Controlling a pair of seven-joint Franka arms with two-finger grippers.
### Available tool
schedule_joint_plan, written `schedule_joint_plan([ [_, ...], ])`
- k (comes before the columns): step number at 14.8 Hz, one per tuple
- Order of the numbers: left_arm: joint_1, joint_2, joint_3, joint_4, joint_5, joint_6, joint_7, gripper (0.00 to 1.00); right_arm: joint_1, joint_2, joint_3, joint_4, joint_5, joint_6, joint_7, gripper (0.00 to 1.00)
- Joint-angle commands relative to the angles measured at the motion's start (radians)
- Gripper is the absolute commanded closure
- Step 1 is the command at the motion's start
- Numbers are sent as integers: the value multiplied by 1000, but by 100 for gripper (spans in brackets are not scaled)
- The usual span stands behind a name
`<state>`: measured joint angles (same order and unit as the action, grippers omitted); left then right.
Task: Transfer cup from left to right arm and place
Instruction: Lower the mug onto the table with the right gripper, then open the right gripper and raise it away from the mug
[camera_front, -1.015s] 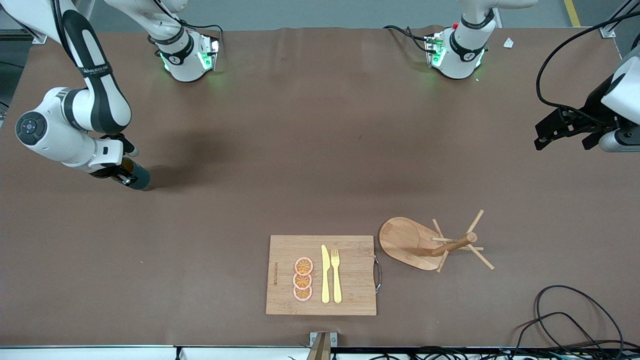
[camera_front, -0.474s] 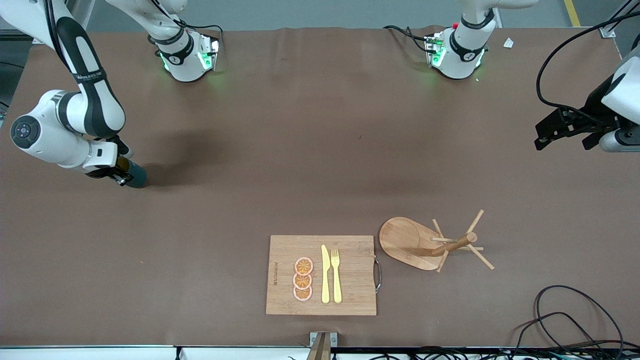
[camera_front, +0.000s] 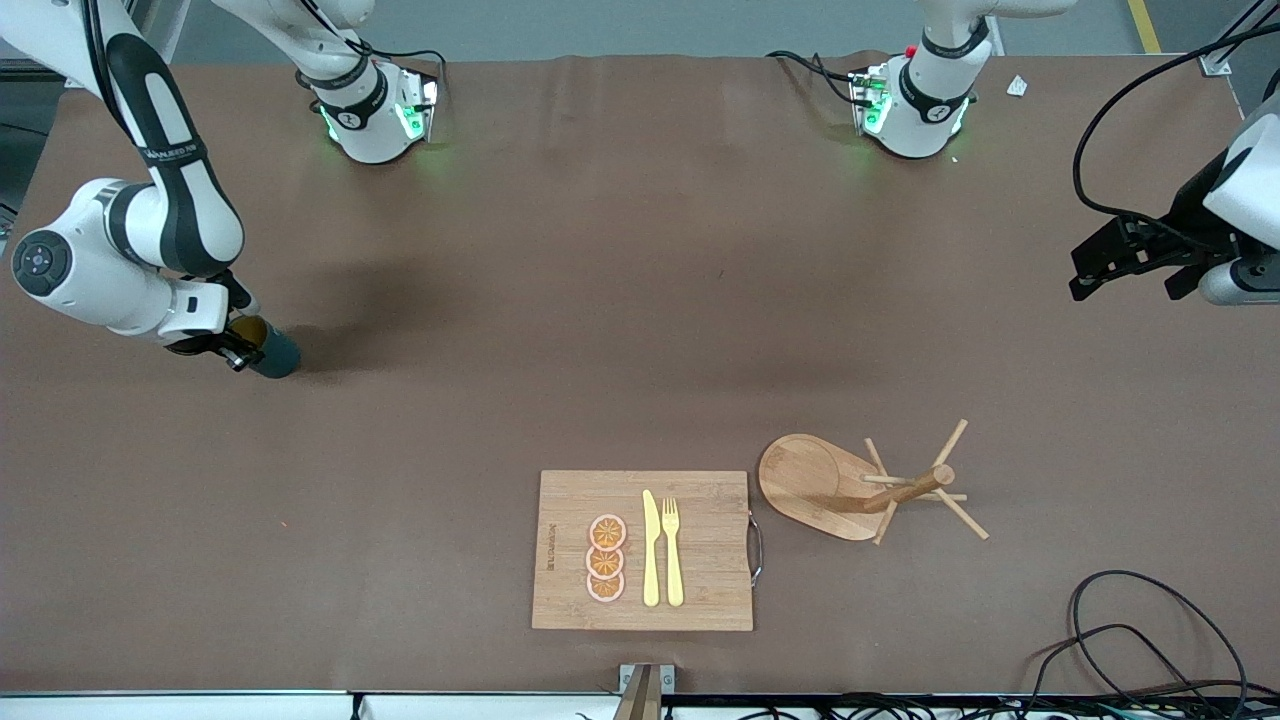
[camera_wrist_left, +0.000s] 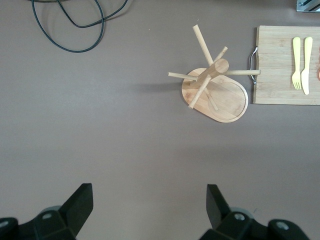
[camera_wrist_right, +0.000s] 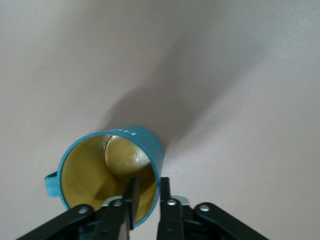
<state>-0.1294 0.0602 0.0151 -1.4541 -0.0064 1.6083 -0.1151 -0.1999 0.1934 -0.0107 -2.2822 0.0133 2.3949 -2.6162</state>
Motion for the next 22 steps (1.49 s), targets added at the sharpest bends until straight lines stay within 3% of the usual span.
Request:
schedule_joint_plan([
  [1, 8, 0, -4, 3, 2, 2, 12, 0, -26, 9, 12, 21, 5, -35, -106, 0],
  [10, 5, -40, -7, -51, 45, 31, 11, 0, -30, 11, 14, 98, 45, -167, -72, 0],
  [13, 5, -72, -10, -95, 45, 45, 11, 0, -9, -3, 21, 134, 48, -252, 132, 0],
  [17, 1, -187, -10, -267, 43, 165, 11, 0, 4, -3, 21, 292, 48, -446, 434, 0],
  [22, 2, -177, -9, -250, 43, 151, 14, 0, 62, -3, 21, 457, 48, -582, 867, 0],
])
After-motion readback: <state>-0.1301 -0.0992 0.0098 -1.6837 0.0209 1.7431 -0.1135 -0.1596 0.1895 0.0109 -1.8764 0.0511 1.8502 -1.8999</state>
